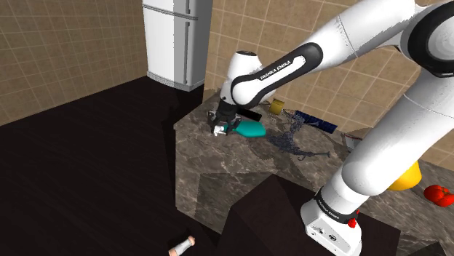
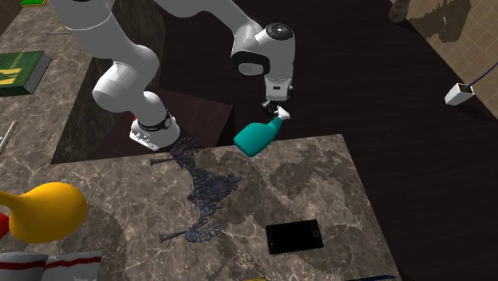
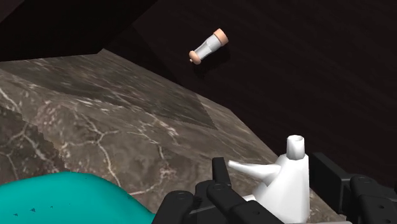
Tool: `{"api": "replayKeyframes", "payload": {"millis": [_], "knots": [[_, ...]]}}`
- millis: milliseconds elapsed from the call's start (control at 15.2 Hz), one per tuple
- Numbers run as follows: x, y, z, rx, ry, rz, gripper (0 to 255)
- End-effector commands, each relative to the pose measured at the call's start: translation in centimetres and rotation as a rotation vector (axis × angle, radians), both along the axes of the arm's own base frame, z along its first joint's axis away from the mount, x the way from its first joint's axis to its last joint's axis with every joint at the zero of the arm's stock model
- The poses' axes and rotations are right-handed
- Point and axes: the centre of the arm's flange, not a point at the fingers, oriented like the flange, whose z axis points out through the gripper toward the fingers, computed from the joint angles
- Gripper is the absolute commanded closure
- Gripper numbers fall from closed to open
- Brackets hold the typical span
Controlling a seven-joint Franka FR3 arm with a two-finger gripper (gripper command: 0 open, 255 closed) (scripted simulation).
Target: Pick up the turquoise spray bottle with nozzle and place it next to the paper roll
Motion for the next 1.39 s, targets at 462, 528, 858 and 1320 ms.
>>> {"api": "replayKeyframes", "payload": {"millis": [462, 528, 858, 1320], "knots": [[0.0, -0.1, 4.8, 0.0, 0.0, 0.0, 255], [0.0, -0.1, 5.3, 0.0, 0.0, 0.0, 255], [0.0, -0.1, 8.0, 0.0, 0.0, 0.0, 255], [-1.4, -2.3, 10.2, 0.0, 0.0, 0.0, 255]]}}
